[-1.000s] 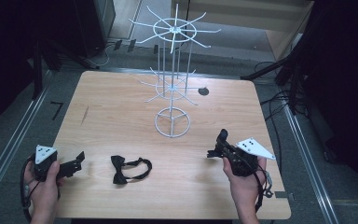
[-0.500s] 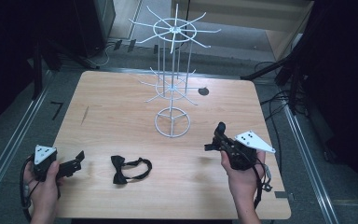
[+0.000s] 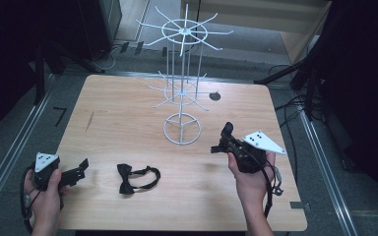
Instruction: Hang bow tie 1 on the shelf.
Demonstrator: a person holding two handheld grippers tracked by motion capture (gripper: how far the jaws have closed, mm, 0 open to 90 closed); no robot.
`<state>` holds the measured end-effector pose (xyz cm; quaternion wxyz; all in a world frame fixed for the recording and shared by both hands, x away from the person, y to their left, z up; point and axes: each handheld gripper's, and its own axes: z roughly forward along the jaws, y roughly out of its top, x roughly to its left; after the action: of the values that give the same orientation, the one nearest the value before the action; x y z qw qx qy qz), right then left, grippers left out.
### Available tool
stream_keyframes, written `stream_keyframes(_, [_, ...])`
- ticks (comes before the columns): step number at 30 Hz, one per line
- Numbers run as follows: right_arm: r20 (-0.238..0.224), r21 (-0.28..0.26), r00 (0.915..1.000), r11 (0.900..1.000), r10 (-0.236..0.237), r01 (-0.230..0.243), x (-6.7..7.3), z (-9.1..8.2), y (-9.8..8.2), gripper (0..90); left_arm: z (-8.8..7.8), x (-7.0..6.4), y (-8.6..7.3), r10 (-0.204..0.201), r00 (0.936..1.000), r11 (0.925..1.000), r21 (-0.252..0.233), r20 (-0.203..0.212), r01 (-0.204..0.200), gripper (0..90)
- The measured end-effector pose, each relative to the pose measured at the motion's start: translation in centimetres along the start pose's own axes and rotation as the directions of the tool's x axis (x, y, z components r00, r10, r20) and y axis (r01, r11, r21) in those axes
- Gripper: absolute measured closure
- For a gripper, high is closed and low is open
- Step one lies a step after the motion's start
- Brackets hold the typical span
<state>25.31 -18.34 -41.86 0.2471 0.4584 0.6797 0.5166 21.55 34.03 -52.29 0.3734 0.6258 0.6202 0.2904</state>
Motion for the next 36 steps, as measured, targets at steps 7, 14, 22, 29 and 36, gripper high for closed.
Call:
stream_keyframes(7, [-0.011,-0.013,0.9999,1.0,-0.004,0.004,0.6,0.5,1.0,87.8,0.0,0.0,0.0,0.007,1.0,1.0,0.004,0.006,-0.007,0.0])
stream_keyframes(14, [-0.015,-0.017,0.9999,1.0,-0.006,0.005,0.9,1.0,1.8,87.8,0.0,0.0,0.0,0.006,1.0,1.0,-0.001,0.003,-0.006,0.0])
stream_keyframes(22, [-0.021,-0.024,0.9998,1.0,-0.004,0.004,1.1,1.5,2.5,87.8,0.0,0.1,0.0,0.003,1.0,1.0,-0.005,0.006,-0.003,0.0])
stream_keyframes(29, [-0.027,-0.031,0.9996,0.999,-0.007,0.007,1.5,2.0,3.1,87.8,0.1,0.1,0.0,0.005,1.0,1.0,-0.004,0.008,-0.005,0.0])
stream_keyframes(36, [-0.033,-0.038,0.9993,0.999,-0.016,0.014,2.0,2.2,3.7,87.8,0.1,0.2,0.0,0.005,0.9999,1.0,-0.004,0.009,-0.005,0.0])
